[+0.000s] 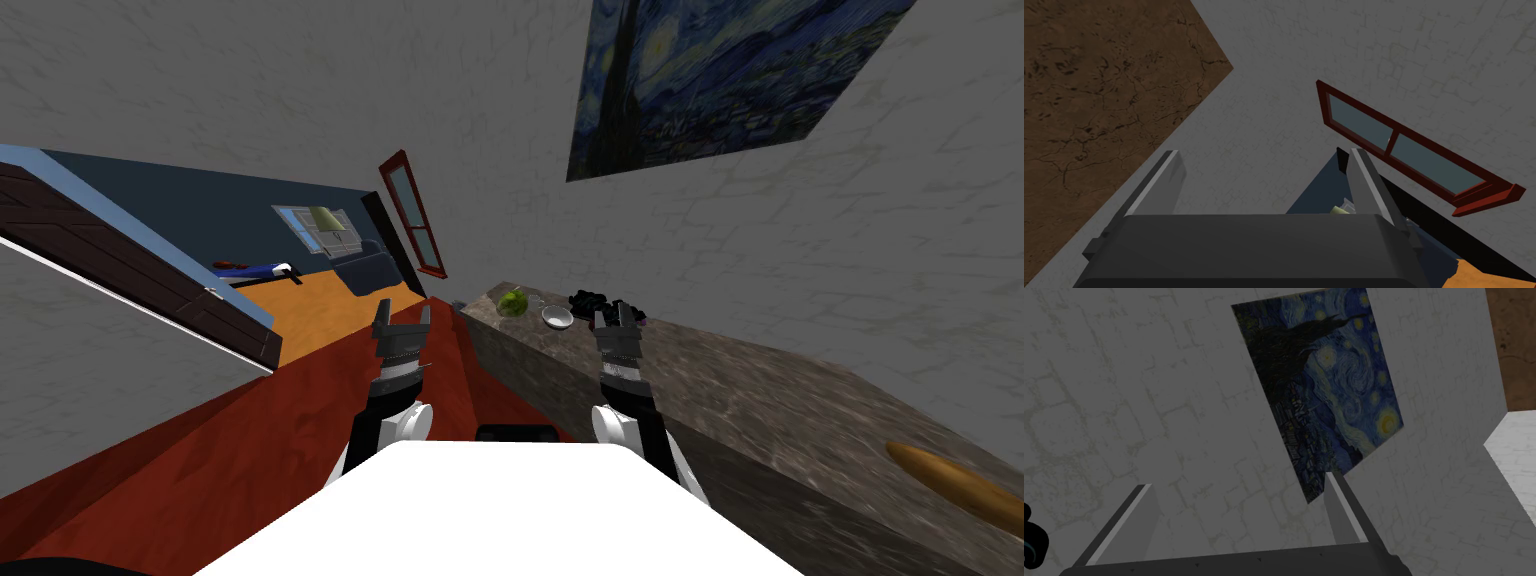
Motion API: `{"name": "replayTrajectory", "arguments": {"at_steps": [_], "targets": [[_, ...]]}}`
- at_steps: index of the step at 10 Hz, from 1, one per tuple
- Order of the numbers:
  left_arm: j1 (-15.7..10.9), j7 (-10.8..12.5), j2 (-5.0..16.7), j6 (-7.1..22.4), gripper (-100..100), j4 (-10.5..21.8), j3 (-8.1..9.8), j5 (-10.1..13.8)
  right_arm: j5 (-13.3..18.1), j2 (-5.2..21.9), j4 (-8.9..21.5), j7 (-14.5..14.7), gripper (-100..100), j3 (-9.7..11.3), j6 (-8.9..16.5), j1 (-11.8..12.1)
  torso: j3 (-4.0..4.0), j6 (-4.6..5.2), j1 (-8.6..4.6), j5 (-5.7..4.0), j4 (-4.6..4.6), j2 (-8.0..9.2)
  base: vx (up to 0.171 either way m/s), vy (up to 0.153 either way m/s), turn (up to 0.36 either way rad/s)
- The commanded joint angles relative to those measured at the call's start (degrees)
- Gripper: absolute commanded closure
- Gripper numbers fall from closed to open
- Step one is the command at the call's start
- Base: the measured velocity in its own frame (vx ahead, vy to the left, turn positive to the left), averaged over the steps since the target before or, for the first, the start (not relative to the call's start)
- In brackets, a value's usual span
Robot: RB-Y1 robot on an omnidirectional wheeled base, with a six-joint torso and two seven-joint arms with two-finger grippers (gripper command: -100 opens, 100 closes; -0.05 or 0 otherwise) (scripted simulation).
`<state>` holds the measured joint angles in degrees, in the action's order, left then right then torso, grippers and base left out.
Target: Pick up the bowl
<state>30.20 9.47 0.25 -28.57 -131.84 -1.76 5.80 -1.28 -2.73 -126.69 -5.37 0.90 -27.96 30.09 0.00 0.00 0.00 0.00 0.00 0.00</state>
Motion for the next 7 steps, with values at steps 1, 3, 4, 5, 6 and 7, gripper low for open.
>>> {"name": "replayTrajectory", "arguments": {"at_steps": [1, 3, 4, 5, 6, 7], "targets": [[0.0, 0.0, 0.0, 0.0, 0, 0.0, 0.0, 0.0, 0.5, 2.7, 0.4, 0.2, -100, -0.4, 0.0, 0.0, 0.0, 0.0, 0.0, 0.0, 0.0, 0.0, -0.007, 0.014, 0.024], [0.0, 0.0, 0.0, 0.0, 0, 0.0, 0.0, 0.0, 1.6, 6.1, 1.3, 0.7, -100, -1.3, 0.1, 0.0, 0.03, -0.01, 0.09, 0.02, 0.01, 0.06, -0.022, 0.044, 0.041], [0.0, 0.0, 0.0, 0.0, 0, 0.0, -0.01, 0.0, 1.6, 7.1, 1.3, 0.7, -100, -1.3, 0.1, 0.0, 0.05, 0.0, 0.16, 0.03, 0.02, 0.08, -0.013, 0.036, 0.007], [0.0, 0.0, 0.0, 0.0, 0, 0.0, 0.0, 0.0, 2.4, 9.2, 1.9, 1.1, -100, -1.9, 0.2, 0.0, 0.04, 0.0, 0.13, 0.03, 0.01, 0.06, -0.008, 0.035, 0.04], [0.0, 0.0, 0.0, 0.0, 0, 0.0, 0.0, 0.0, 3.2, 10.9, 2.8, 1.5, -100, -2.5, 0.2, 0.1, 0.03, -0.01, 0.12, 0.03, 0.01, 0.04, -0.012, 0.048, 0.07], [0.0, 0.0, 0.0, 0.0, 0, 0.0, 0.0, 0.0, 3.2, 12.0, 2.8, 1.5, -100, -2.5, 0.2, 0.1, 0.03, -0.01, 0.15, 0.03, 0.01, 0.05, -0.015, 0.041, 0.015]]}}
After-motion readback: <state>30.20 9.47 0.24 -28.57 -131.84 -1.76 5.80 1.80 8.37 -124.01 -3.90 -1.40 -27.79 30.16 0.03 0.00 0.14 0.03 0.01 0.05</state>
